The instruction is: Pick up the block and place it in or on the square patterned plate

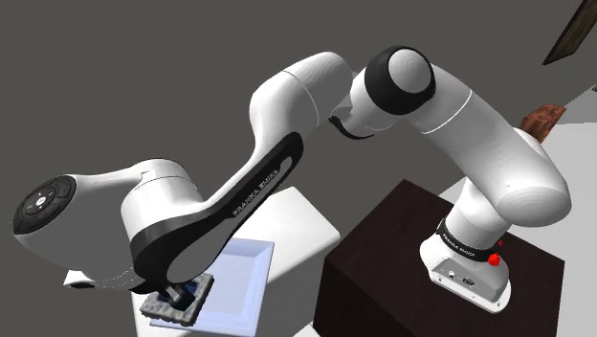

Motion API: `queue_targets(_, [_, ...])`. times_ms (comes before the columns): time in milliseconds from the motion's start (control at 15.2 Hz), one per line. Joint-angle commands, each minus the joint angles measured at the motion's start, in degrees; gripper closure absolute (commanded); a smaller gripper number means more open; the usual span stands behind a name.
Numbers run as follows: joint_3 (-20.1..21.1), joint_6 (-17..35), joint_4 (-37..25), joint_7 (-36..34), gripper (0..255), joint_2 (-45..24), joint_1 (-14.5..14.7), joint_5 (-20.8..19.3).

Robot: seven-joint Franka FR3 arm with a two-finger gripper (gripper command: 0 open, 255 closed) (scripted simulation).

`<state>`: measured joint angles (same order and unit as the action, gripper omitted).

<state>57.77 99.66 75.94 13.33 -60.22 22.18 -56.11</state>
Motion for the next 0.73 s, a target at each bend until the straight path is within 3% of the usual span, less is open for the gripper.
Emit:
queue_targets(0, [-0.48,14.39,2.51,-0.59,255,-2.52,-0.93,-0.14])
queue_targets(132, [0.15,11.07,-5.84,1.64,255,-6.34,2.39,-2.36])
queue_targets(660, [10.10,3.56,-6.93,0.54,255,-8.47,-0.68,-8.74])
